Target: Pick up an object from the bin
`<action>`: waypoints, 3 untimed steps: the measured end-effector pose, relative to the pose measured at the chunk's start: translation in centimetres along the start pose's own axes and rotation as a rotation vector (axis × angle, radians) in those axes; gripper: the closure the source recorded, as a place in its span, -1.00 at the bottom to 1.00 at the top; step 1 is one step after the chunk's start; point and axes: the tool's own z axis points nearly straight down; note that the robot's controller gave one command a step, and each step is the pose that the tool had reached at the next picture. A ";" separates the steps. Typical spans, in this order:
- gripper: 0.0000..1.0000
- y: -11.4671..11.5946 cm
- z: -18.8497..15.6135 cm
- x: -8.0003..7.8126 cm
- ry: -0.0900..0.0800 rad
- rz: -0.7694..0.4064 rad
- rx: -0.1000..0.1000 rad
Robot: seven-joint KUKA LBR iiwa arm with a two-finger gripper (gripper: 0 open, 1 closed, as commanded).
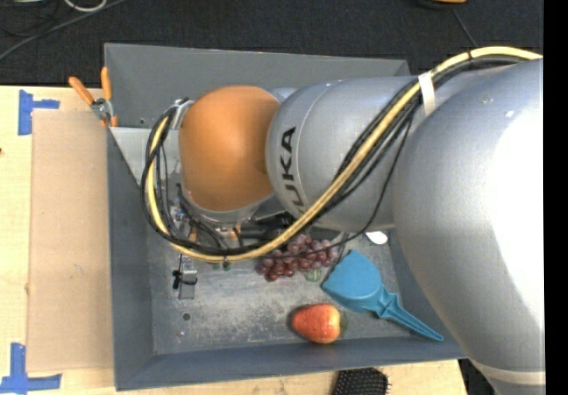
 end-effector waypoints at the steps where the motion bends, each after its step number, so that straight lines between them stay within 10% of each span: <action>1: -1.00 -0.1 -0.4 -0.1 -0.006 0.003 -0.001; 2: -1.00 -2.0 -6.9 -0.4 -0.006 -0.118 -0.001; 3: -1.00 -5.5 -2.5 -0.7 -0.007 -0.083 -0.002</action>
Offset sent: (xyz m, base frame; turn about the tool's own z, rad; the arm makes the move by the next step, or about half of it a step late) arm 0.0071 -0.0359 0.1242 -0.2129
